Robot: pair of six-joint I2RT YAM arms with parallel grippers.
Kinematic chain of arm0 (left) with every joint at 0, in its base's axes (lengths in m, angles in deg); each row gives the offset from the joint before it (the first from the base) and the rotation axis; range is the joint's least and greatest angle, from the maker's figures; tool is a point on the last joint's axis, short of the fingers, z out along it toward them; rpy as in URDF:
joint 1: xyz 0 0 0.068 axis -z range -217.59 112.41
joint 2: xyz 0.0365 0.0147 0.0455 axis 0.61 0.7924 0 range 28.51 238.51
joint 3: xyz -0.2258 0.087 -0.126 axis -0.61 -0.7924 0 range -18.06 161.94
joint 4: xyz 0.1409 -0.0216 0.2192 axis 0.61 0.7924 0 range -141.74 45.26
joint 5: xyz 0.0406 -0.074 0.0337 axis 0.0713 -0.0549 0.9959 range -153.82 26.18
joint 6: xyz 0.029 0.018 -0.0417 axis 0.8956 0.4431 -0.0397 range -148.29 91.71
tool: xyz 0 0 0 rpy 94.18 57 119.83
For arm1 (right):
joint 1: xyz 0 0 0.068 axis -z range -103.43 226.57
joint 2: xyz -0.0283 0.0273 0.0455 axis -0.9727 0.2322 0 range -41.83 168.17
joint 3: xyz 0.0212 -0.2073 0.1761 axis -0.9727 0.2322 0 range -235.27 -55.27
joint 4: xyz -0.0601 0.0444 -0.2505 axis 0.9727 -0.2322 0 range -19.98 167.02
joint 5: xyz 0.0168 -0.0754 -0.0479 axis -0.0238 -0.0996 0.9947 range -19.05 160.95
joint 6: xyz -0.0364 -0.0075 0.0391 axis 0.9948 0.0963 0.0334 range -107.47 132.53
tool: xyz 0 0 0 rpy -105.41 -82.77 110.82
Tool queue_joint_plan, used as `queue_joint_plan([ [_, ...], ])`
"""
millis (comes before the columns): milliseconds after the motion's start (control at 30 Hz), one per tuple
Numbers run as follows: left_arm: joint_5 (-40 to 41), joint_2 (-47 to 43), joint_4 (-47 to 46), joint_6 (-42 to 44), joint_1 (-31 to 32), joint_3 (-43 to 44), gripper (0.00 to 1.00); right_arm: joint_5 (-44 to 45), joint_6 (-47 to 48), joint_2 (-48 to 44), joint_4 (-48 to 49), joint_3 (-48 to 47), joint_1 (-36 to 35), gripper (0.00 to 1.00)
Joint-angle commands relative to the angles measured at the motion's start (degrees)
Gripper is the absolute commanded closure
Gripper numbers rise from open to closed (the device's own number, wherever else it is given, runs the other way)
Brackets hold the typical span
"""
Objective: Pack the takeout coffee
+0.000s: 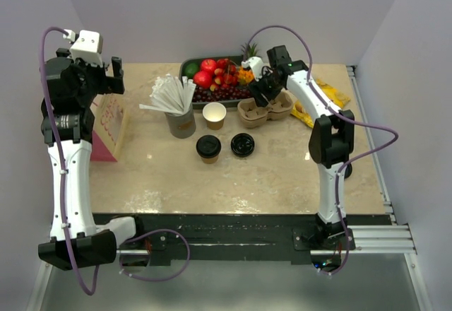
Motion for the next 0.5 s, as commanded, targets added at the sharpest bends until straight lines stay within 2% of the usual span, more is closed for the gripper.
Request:
queue_joint_plan([
  [0, -3.15, -0.94, -1.49, -1.22, -0.52, -0.55, 0.01, -3.42, 16.64, -2.5, -2.59, -3.18, 0.53, 0.34],
  [133, -4.21, -0.76, -1.49, -1.66, -0.79, -0.64, 0.01, -0.17, 19.73, 2.07, -5.32, -8.78, 0.53, 0.35],
  [267, -4.3, -0.85, -1.23, -1.48, -1.05, -0.73, 0.01, 0.19, 10.87, 4.1, -5.32, -11.79, 0.18, 0.31],
  [467, -5.09, -0.85, -1.22, -2.09, -1.4, -1.52, 0.01, -0.78, -5.04, 4.89, -6.02, -11.62, -0.08, 0.3],
])
